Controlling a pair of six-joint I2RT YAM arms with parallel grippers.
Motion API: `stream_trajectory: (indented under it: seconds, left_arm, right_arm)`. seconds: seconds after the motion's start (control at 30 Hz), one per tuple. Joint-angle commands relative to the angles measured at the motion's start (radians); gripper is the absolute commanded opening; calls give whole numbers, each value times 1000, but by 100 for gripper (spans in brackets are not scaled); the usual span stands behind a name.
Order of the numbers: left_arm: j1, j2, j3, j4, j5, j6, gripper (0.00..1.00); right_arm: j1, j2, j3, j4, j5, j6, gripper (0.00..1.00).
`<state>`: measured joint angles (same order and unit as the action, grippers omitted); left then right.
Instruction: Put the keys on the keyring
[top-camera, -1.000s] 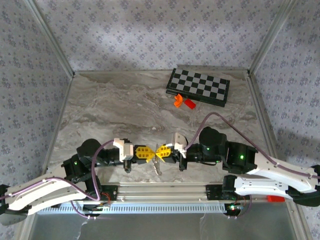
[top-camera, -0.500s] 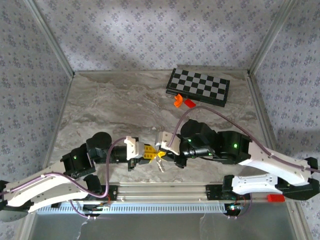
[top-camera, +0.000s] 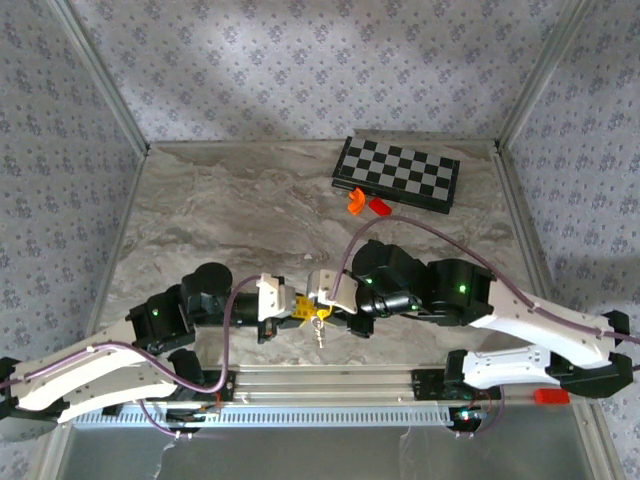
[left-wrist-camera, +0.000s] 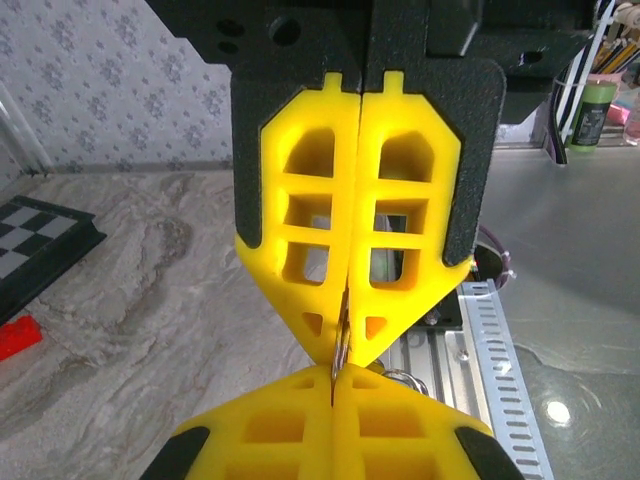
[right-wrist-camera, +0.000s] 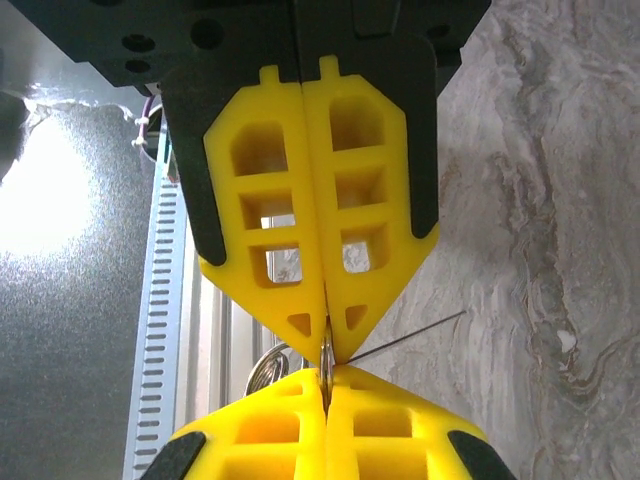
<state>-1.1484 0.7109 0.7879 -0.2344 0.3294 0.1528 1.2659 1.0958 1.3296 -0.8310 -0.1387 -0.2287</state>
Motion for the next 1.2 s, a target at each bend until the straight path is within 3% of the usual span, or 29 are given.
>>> stream_trajectory:
  seconds: [0.0,0.1,0.37,0.77,0.9,1.0,1.17]
  left_arm:
    - [-4,-25,0,153,19,-5,0]
    - [-4,-42,-24,219,40,-6,0]
    - [-4,-50,-35,249,105,-17,0]
    - [-3,-72,-74,314,123,-50,0]
    - [-3,-60,-53,225,45,-18,2]
    - [-4,-55,-44,160,-8,16,14]
    - [-4,-21,-22,103,-31,37,15]
  right_arm:
    - [19,-57,-47,140,-39,19,8]
    - [29,-101,-105,224,-4,45,17]
    - [35,-199,-231,417,-7,78,17]
    - [35,-223,-268,451,20,75,0]
    - [36,-206,-225,375,58,60,0]
    - [38,-164,-169,269,81,42,0]
    - [41,-102,-97,170,71,32,0]
